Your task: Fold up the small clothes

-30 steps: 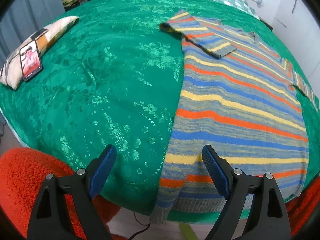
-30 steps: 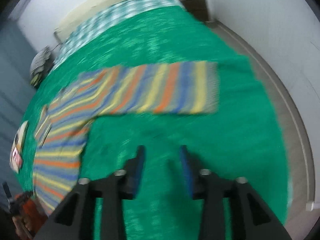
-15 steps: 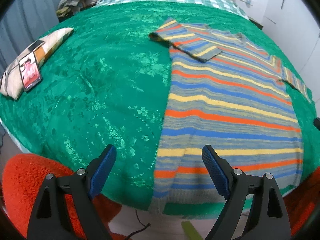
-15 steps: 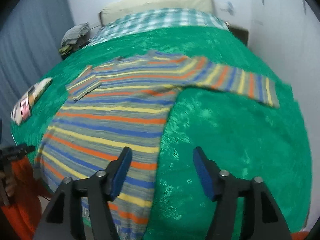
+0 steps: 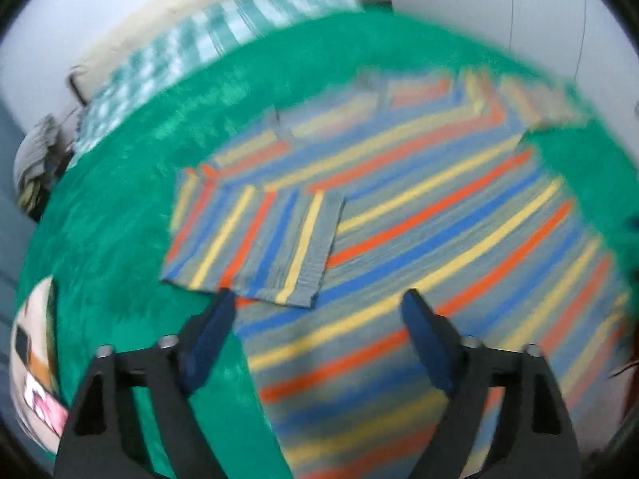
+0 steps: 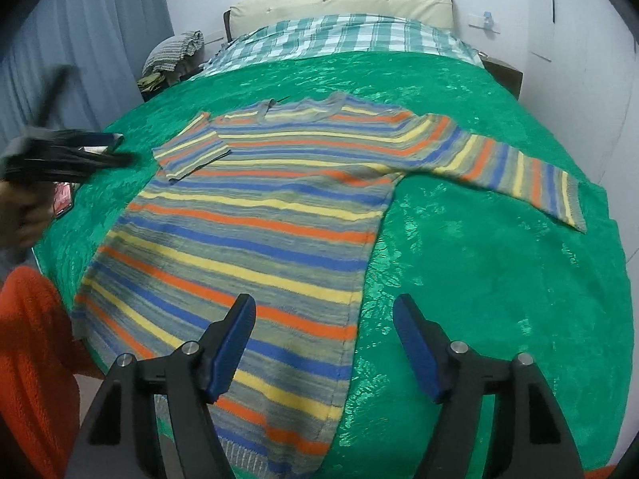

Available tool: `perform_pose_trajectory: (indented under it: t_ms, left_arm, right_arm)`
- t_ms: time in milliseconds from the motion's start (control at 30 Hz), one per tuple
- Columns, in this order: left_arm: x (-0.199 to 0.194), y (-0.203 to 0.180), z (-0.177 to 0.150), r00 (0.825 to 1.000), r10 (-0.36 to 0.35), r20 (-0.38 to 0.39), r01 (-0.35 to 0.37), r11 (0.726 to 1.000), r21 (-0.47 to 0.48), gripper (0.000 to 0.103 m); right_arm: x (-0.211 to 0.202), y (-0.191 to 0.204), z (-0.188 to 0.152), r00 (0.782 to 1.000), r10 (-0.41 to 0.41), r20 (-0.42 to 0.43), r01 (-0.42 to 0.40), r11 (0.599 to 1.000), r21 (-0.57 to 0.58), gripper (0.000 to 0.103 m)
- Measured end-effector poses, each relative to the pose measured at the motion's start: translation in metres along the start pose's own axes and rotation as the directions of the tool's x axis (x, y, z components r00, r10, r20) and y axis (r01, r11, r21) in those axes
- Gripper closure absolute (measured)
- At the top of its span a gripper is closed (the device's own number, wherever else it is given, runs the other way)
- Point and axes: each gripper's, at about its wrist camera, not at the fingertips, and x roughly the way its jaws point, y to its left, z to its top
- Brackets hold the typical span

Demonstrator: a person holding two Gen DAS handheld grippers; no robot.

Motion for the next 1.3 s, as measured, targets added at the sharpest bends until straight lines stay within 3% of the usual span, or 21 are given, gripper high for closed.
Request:
perform_pose_trajectory:
  t_ms: [67, 133, 167, 200, 267, 300, 333, 367, 433, 500, 567, 633, 733, 900, 1033, 1133, 1233, 1300]
  left_arm:
    - [0.034, 0.007, 0.004, 0.998, -0.005, -0.07, 0.004, 1.0, -0.01, 0.026]
    - [0.059, 0.02, 0.007, 0.995, -0.033, -0.099, 0.026, 0.997, -0.073, 0.035]
    - [0.064, 0.029, 0.006, 0.993, -0.071, -0.094, 0.059, 0.99, -0.126, 0.054]
    - [0.066, 0.039, 0.007, 0.992, -0.096, -0.087, 0.079, 0.979, -0.186, 0.093]
    - [0.06, 0.061, 0.006, 0.987, -0.154, -0.054, 0.129, 0.941, -0.312, 0.099]
    - [0.049, 0.076, 0.002, 0.988, -0.153, -0.005, 0.14, 0.915, -0.377, 0.1]
    - [0.036, 0.094, -0.003, 0.993, -0.109, 0.033, 0.113, 0.894, -0.434, 0.1]
    - [0.025, 0.116, -0.01, 0.994, -0.088, 0.068, 0.11, 0.859, -0.5, 0.1]
    - [0.01, 0.175, -0.036, 0.995, -0.028, 0.098, 0.088, 0.72, -0.688, 0.1]
    - [0.007, 0.232, -0.073, 0.997, 0.036, 0.065, 0.035, 0.541, -0.84, 0.1]
    - [0.012, 0.264, -0.1, 0.998, 0.066, 0.01, -0.021, 0.437, -0.899, 0.101]
    - [0.016, 0.283, -0.122, 0.997, 0.067, -0.023, -0.046, 0.373, -0.927, 0.101]
    - [0.019, 0.285, -0.13, 0.998, 0.062, -0.028, -0.048, 0.35, -0.935, 0.101]
    - [0.021, 0.298, -0.153, 0.998, 0.05, -0.028, -0.041, 0.263, -0.964, 0.102]
    - [0.035, 0.3, -0.166, 0.996, 0.032, -0.086, -0.092, 0.262, -0.961, 0.102]
    - [0.039, 0.301, -0.182, 0.997, 0.006, -0.075, -0.075, 0.219, -0.973, 0.102]
    - [0.043, 0.301, -0.188, 0.999, -0.041, -0.035, -0.025, 0.236, -0.971, 0.096]
    - [0.037, 0.302, -0.191, 0.998, -0.056, 0.004, 0.018, 0.246, -0.969, 0.084]
  right_arm:
    - [-0.001, 0.0, -0.001, 1.0, -0.003, 0.003, 0.003, 1.0, 0.003, 0.032]
    - [-0.003, -0.002, -0.002, 1.0, -0.003, 0.004, 0.003, 1.0, 0.008, 0.032]
    - [-0.003, -0.003, -0.003, 1.0, -0.004, 0.003, 0.004, 1.0, 0.01, 0.032]
    - [-0.003, -0.004, -0.003, 1.0, -0.006, 0.001, 0.006, 1.0, 0.011, 0.032]
    - [-0.001, -0.006, -0.003, 1.0, -0.005, -0.003, 0.005, 1.0, 0.018, 0.032]
    - [0.0, -0.008, -0.002, 1.0, -0.004, -0.004, 0.004, 1.0, 0.023, 0.032]
    - [0.001, -0.009, -0.001, 1.0, -0.002, -0.002, 0.002, 1.0, 0.03, 0.032]
    - [0.001, -0.01, 0.0, 1.0, 0.0, 0.002, 0.0, 0.999, 0.034, 0.032]
    - [0.001, -0.011, 0.001, 1.0, 0.006, 0.006, -0.006, 0.999, 0.039, 0.032]
    - [0.002, -0.01, 0.002, 1.0, 0.016, 0.008, -0.016, 0.999, 0.041, 0.032]
    - [0.005, -0.007, 0.002, 1.0, 0.026, -0.001, -0.026, 0.999, 0.03, 0.032]
    - [0.01, -0.002, 0.003, 0.999, 0.03, -0.013, -0.03, 0.999, 0.013, 0.032]
    - [0.015, 0.007, 0.002, 0.999, 0.037, -0.026, -0.037, 0.999, -0.01, 0.032]
    - [0.021, 0.015, 0.0, 0.999, 0.031, -0.04, -0.032, 0.999, -0.037, 0.032]
    - [0.024, 0.014, -0.002, 0.998, 0.029, -0.05, -0.031, 0.999, -0.037, 0.032]
    - [0.025, 0.012, -0.002, 0.998, 0.025, -0.052, -0.027, 0.999, -0.034, 0.032]
    - [0.026, 0.009, -0.002, 0.998, 0.022, -0.058, -0.024, 0.999, -0.021, 0.032]
    - [0.026, 0.008, -0.002, 0.998, 0.023, -0.058, -0.024, 1.0, -0.017, 0.032]
